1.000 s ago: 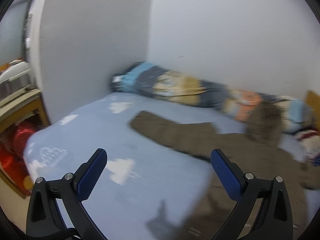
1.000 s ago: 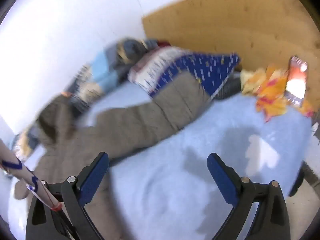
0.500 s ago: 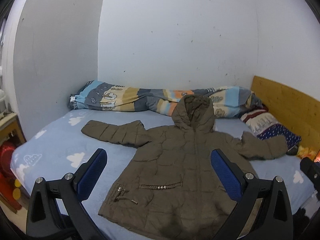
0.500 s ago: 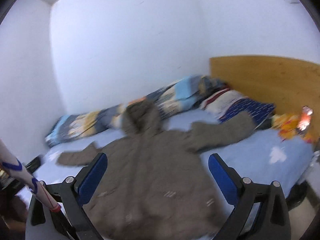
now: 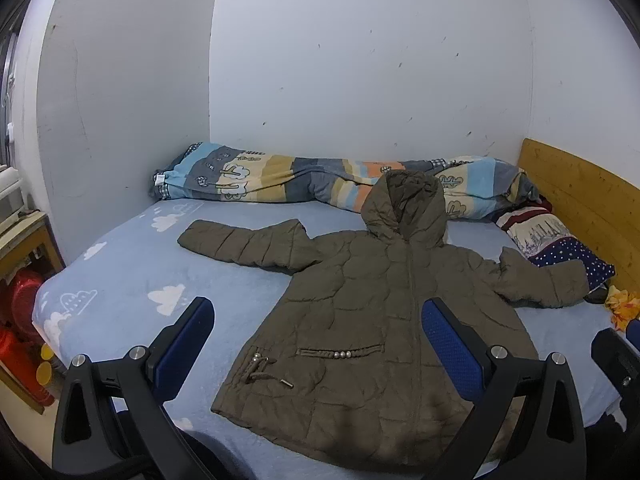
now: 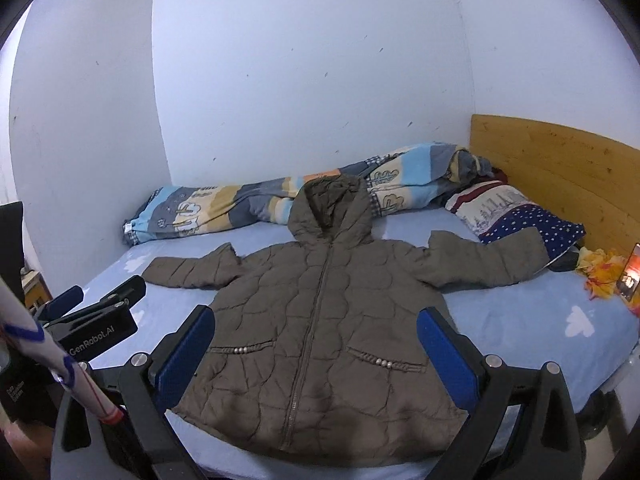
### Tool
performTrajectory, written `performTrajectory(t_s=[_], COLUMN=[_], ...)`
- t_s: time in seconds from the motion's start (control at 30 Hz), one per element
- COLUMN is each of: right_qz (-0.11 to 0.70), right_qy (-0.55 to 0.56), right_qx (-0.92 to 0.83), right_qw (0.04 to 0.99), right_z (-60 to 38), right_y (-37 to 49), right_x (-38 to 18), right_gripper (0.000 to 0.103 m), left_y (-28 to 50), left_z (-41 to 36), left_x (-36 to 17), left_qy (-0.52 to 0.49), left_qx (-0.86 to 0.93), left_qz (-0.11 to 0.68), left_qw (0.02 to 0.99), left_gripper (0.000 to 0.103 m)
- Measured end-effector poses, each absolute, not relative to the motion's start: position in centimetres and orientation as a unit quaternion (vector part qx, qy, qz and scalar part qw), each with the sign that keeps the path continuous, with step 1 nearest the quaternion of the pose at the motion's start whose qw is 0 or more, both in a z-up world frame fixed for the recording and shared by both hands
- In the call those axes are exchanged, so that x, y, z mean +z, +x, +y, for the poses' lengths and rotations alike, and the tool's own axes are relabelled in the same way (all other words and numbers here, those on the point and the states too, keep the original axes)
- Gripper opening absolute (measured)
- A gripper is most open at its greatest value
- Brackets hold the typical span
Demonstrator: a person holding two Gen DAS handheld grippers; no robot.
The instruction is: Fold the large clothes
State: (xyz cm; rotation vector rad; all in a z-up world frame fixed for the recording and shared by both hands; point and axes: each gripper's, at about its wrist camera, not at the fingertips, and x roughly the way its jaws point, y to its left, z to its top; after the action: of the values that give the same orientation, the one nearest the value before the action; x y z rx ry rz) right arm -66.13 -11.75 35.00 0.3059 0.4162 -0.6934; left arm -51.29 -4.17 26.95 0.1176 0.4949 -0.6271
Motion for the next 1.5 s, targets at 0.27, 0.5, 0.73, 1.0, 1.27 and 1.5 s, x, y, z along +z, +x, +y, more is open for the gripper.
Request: performTrajectory(t_s=[0.27, 0.5, 0.73, 1.0, 1.27, 1.5], right_qz=[0.204, 0.207, 0.224, 0.236, 0.247, 0.25], right_qy=[0.146, 0.151, 0.152, 0.152, 0.151, 0.158], right_qx=[-0.332, -0.337, -0.333, -0.34, -0.343, -0.344], right_qw=[0.909, 0.906, 0.903, 0.898, 0.894, 0.891], right_z=[-11.9, -12.1, -12.3, -12.6, -12.9, -13.3], right_y=[-65.9, -65.7, -65.0, -64.8, -64.4, -64.3], right_x=[34.9, 34.3, 33.3, 32.2, 31.8, 31.4], right_gripper=[0.103, 0.103, 0.103, 0.103, 0.103, 0.103], left_y=[-51.5, -51.2, -50.9, -50.7, -50.4, -50.4], left_z=[-4.5, -4.7, -5.1, -5.1, -5.3, -5.4], left_x=[26.2, 25.9, 25.1, 24.1, 23.6, 23.3], left_qy=[0.064, 0.075, 0.083, 0.086, 0.091, 0.097], left_qx=[-0.301, -0.3, -0.297, -0.298, -0.3, -0.299], left_qz=[0.242, 0.244, 0.25, 0.256, 0.259, 0.26], left_qw=[0.92, 0.919, 0.918, 0.916, 0.913, 0.913], left_gripper=[0.103, 0.103, 0.103, 0.103, 0.103, 0.103])
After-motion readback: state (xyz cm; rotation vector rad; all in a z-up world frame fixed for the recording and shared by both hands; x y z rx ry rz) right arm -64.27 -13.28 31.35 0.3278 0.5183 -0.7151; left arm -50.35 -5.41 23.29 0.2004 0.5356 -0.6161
